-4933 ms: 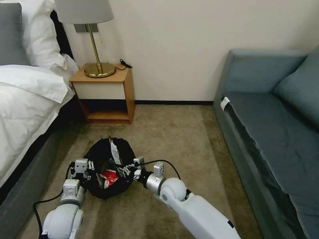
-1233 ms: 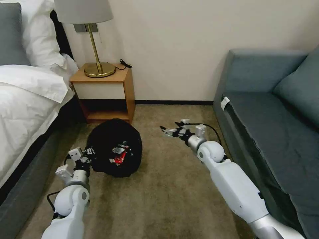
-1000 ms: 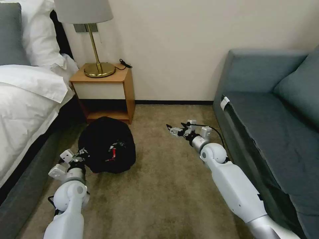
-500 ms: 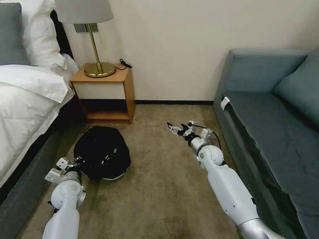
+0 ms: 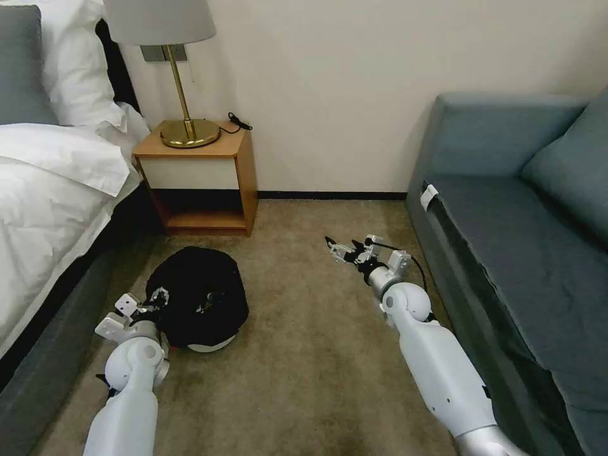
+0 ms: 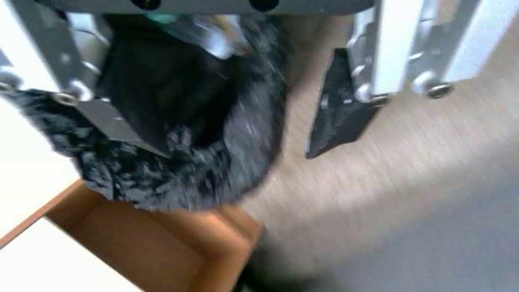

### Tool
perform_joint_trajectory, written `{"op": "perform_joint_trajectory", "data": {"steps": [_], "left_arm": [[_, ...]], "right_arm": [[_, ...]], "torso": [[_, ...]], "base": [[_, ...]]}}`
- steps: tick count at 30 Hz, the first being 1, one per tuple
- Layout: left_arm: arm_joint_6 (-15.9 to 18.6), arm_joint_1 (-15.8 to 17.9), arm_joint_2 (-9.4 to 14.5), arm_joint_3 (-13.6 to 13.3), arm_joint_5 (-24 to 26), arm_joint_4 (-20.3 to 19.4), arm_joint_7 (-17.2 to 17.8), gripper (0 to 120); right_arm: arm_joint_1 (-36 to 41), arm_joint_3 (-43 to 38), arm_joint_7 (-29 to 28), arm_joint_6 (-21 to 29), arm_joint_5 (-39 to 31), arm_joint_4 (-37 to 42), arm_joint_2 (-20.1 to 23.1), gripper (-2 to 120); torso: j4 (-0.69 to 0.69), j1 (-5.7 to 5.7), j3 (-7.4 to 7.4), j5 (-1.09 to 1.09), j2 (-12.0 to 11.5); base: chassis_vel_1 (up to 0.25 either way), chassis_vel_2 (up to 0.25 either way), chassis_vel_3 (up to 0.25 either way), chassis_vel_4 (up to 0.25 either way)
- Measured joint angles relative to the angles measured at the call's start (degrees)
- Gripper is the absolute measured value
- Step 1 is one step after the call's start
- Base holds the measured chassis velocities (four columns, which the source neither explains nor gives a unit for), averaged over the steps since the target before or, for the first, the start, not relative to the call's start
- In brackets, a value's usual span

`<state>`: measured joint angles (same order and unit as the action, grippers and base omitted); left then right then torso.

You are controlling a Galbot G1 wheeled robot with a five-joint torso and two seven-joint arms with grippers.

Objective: Pick up the trash bin, then pick up the garbage on the floor and place it into the trash bin.

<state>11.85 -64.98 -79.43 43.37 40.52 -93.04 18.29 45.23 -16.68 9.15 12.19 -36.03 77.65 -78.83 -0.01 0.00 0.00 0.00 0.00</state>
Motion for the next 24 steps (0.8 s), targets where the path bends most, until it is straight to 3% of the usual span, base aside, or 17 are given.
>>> {"op": "perform_joint_trajectory", "data": {"steps": [1,2,5,7,11,16,20,24], "left_arm": [[0.00,0.00,0.00,0.00,0.00,0.00,0.00,68],[-1.19,-0.78,0.09,-0.36,-8.25,-0.64,-1.22,73],[-3.17,-2.80,0.40,-1.57,-19.30,-3.09,-4.07,88],[-3.57,-3.18,0.43,-1.82,-20.99,-3.63,-4.63,90],[-6.57,-5.98,0.51,-3.94,-30.50,-7.29,-7.18,100],[-8.98,-7.90,0.14,-5.13,-35.53,-9.69,-8.04,100],[-15.03,-9.05,-0.75,-5.65,-41.06,-10.01,-8.57,100],[-16.39,-10.59,-1.62,-7.78,-44.05,-11.18,-8.69,100]], "right_arm": [[0.00,0.00,0.00,0.00,0.00,0.00,0.00,100],[0.43,-0.10,-0.42,-0.75,0.90,0.41,-0.10,100],[1.29,-0.45,-2.20,-2.34,1.78,1.41,-0.58,100],[1.45,-0.56,-2.60,-2.55,1.87,1.61,-0.70,100],[3.89,-1.56,-5.06,-2.99,2.67,3.53,-1.87,100],[6.31,-2.55,-7.03,-2.89,3.24,5.44,-2.96,100],[9.00,-3.78,-10.17,-3.06,4.96,7.88,-4.94,100],[11.31,-4.68,-12.48,-5.00,8.06,10.32,-7.50,100]], "torso": [[0.00,0.00,0.00,0.00,0.00],[0.01,0.00,0.00,0.00,0.00],[0.02,0.00,0.00,0.00,0.00],[0.01,0.00,0.00,0.00,0.00],[0.01,0.00,0.00,0.00,0.00],[0.01,0.00,0.00,0.00,0.00],[0.00,0.00,0.00,0.00,0.00],[0.01,0.00,0.00,0.00,0.00]], "base": [[0.000,0.000,0.000,0.000],[0.000,0.000,0.000,0.000],[0.000,0.000,0.000,0.000],[0.000,0.000,0.000,0.000],[0.000,0.000,0.000,0.000],[0.000,0.000,0.000,0.000],[0.000,0.000,0.000,0.000],[0.000,0.000,0.000,0.000]]}}
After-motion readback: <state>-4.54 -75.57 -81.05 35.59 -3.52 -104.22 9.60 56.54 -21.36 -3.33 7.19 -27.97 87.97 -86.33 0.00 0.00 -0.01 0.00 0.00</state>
